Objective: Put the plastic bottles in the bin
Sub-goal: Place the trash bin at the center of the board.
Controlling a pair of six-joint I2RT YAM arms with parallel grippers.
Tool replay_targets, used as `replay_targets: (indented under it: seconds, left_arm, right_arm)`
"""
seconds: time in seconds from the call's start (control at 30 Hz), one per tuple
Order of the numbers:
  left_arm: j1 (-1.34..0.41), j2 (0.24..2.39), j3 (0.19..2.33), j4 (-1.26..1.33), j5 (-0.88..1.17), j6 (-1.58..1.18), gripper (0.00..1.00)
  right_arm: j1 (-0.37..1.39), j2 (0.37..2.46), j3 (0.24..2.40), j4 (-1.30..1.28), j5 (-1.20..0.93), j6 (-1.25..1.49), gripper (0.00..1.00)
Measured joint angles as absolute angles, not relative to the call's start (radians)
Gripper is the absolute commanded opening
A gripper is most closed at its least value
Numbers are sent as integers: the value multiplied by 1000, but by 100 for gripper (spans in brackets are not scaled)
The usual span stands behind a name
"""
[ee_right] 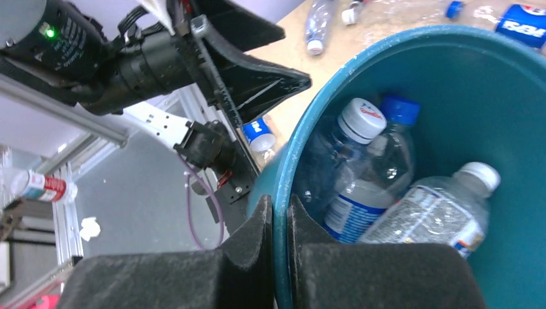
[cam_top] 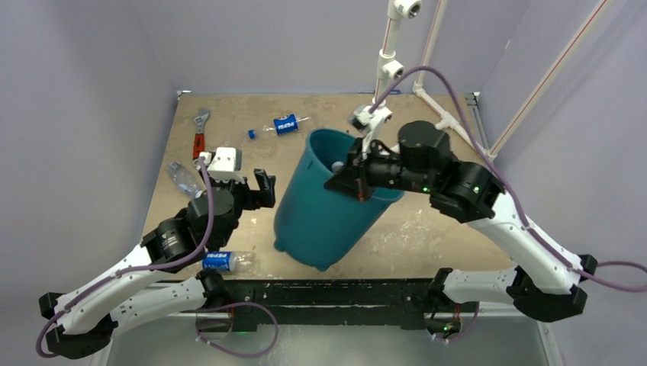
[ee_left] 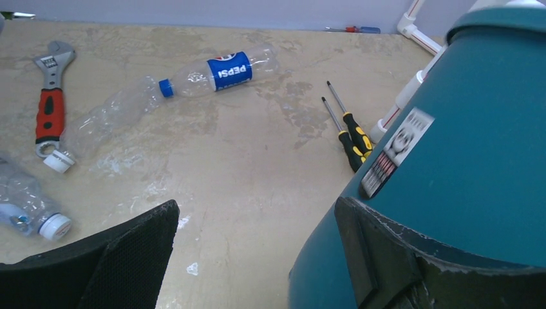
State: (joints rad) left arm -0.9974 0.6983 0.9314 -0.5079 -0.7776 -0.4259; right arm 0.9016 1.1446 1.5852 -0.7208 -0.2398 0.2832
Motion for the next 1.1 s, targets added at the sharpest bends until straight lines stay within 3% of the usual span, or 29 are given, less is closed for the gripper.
replay_targets:
  seconds: [0.4, 0.77, 1.1]
  left_arm:
    - [-997, 540, 932, -556, -913, -431, 91]
    - [-997, 443, 904, -529, -1007, -434, 91]
    - [-997, 437, 869, -507, -1018, -435, 91]
  right_arm:
    - [1270, 1366, 1621, -530, 199, 124, 0]
    - [1290, 1590, 1618, -240, 534, -175, 0]
    - [1230, 1769, 1623, -150, 556, -270, 0]
